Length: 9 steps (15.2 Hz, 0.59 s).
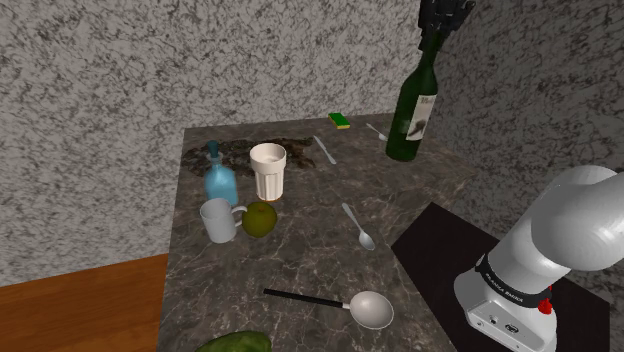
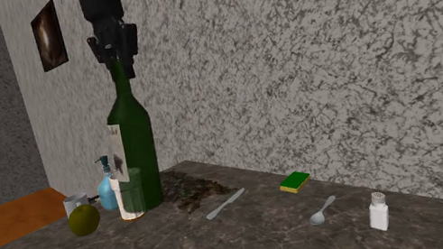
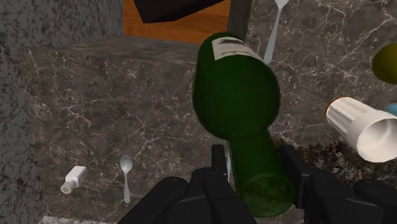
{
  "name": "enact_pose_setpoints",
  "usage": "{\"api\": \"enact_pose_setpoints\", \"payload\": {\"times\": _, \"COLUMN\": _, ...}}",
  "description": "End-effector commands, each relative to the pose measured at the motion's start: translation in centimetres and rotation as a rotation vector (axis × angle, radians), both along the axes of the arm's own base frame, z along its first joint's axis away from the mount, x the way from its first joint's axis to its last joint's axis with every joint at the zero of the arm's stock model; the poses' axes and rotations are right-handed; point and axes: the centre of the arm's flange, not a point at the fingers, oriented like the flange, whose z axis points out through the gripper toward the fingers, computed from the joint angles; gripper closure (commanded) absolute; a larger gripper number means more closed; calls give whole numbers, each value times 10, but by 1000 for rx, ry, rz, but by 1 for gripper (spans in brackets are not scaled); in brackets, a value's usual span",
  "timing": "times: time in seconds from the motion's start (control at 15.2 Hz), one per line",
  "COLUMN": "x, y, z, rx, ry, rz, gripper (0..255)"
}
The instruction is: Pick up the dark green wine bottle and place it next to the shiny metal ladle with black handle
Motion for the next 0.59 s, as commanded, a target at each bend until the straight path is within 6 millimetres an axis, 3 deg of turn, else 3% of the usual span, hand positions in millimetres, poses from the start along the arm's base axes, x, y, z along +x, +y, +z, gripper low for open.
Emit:
{"api": "enact_pose_setpoints", "payload": {"times": 0.0, "x": -15, "y": 19, "z": 11, "rx": 0, "ry": 0, "rz": -1, "gripper": 255}}
{"api": "enact_pose_setpoints", "payload": {"times": 0.53, "x": -84, "y": 91, "z": 47, "rx": 0, "ry": 0, "rz": -1, "gripper": 255}}
